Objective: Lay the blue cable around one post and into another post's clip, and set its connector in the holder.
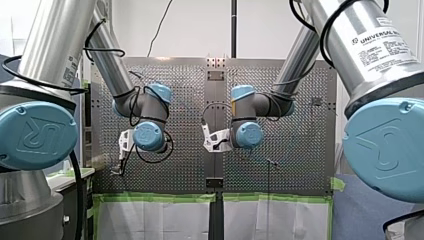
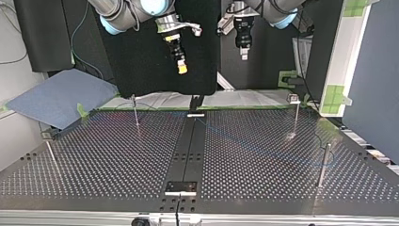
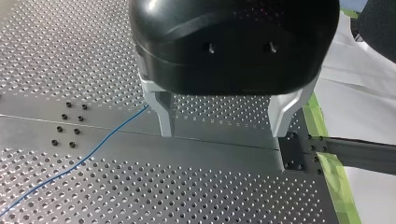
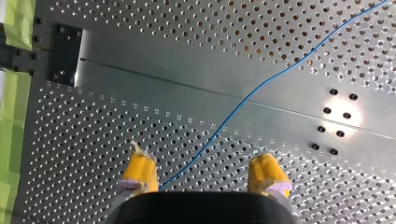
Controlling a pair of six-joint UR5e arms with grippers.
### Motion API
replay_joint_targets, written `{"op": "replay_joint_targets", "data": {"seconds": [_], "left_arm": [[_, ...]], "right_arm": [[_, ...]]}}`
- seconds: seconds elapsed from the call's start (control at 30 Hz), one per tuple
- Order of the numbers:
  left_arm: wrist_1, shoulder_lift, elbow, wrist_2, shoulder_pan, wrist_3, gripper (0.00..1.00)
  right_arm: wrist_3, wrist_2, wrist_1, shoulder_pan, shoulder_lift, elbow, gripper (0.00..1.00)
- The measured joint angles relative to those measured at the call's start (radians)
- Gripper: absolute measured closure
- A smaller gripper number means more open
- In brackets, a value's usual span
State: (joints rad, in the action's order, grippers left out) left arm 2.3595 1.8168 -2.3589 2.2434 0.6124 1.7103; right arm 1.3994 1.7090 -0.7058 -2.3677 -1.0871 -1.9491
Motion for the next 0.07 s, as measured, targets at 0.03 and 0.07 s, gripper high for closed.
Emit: {"op": "replay_joint_targets", "data": {"seconds": [0.03,0.07], "left_arm": [[0.0,0.0,0.0,0.0,0.0,0.0,0.0],[0.0,0.0,0.0,0.0,0.0,0.0,0.0]], "right_arm": [[0.0,0.0,0.0,0.0,0.0,0.0,0.0],[0.0,0.0,0.0,0.0,0.0,0.0,0.0]]}}
